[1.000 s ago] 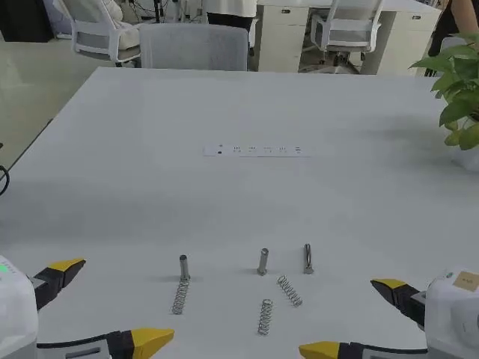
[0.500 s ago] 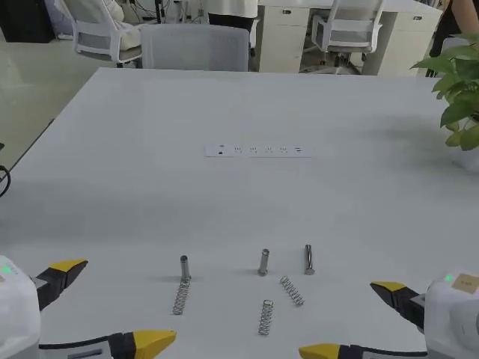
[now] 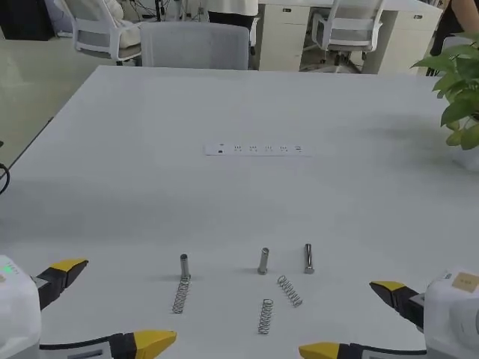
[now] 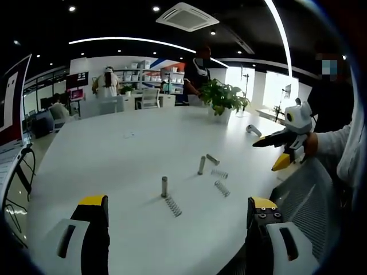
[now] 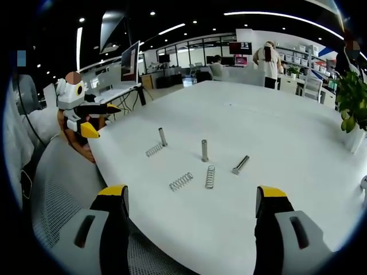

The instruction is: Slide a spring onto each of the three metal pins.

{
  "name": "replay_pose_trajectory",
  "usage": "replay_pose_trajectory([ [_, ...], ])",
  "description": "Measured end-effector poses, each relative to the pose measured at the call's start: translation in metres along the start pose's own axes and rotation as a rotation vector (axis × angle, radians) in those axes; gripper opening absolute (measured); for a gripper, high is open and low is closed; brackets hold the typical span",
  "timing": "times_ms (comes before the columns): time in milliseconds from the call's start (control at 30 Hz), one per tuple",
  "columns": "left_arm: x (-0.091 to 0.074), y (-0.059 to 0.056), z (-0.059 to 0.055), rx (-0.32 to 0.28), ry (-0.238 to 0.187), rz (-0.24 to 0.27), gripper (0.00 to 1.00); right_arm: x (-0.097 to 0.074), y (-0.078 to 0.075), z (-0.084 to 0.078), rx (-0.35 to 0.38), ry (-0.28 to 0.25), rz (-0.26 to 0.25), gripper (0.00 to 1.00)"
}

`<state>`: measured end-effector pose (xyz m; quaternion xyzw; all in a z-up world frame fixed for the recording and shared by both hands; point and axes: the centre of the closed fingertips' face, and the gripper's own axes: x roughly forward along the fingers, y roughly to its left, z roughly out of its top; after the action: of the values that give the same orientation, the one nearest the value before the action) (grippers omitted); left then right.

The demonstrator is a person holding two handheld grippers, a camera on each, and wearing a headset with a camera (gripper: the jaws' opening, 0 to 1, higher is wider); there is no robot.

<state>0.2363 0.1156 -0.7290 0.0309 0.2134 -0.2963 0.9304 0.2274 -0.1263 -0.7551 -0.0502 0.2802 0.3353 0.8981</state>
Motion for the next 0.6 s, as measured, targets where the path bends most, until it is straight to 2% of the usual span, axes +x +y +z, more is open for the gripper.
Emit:
replay_pose_trajectory([
  [333,0.0003,0.0007,0.0026,0.004,-0.006,-0.001,0.99,0.0029,-0.0057,0.0002,0.015,0.002,-0.003,0.91],
  [600,-0.0008,0.0023,-0.0006,-0.003,-0.004,0.002,0.99,0.0056,-0.0078,0.0004,0.009,0.008,-0.003,0.91],
])
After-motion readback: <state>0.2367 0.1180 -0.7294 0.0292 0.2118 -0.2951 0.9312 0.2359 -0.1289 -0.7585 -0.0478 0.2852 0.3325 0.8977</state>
